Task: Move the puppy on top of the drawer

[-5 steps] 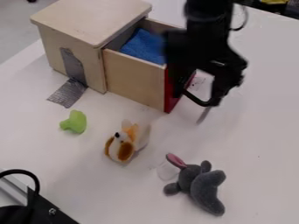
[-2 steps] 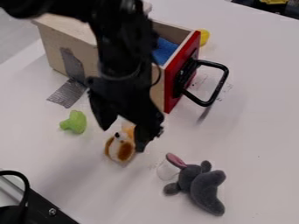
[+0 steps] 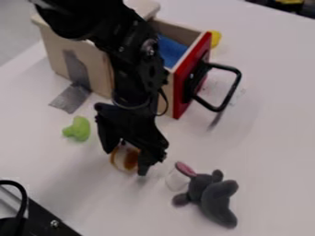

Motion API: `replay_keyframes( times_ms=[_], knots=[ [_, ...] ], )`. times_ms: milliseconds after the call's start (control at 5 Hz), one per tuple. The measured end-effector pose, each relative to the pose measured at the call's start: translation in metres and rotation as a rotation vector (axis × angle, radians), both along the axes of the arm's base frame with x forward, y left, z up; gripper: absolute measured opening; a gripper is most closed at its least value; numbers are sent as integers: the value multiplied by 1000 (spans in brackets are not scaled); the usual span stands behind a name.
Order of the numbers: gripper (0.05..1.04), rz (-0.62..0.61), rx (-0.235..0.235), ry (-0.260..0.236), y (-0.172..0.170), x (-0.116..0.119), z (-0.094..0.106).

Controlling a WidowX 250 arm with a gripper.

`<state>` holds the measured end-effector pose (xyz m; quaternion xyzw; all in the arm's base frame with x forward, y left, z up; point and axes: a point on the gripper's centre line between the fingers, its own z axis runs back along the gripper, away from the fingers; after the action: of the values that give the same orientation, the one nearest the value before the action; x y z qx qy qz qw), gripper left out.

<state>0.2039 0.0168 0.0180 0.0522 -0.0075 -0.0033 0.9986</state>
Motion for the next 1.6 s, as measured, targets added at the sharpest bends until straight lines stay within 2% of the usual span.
replay_keyframes(
  times_ms=[200, 400, 600, 800, 1000, 1200, 1400, 1600],
  knots=[
    [967, 10, -4, 27, -1, 12, -17],
    [677, 8, 0, 20, -3, 16, -18],
    [529, 23, 37, 33, -5, 11, 3],
    [492, 51, 4, -12, -5, 23, 55],
    [492, 126, -17, -58, 19, 42, 93],
    [491, 183, -22, -129, 62, 73, 127],
    [491, 225, -3, -142, 106, 88, 138],
    [492, 261, -3, -122, 136, 90, 129]
  ],
)
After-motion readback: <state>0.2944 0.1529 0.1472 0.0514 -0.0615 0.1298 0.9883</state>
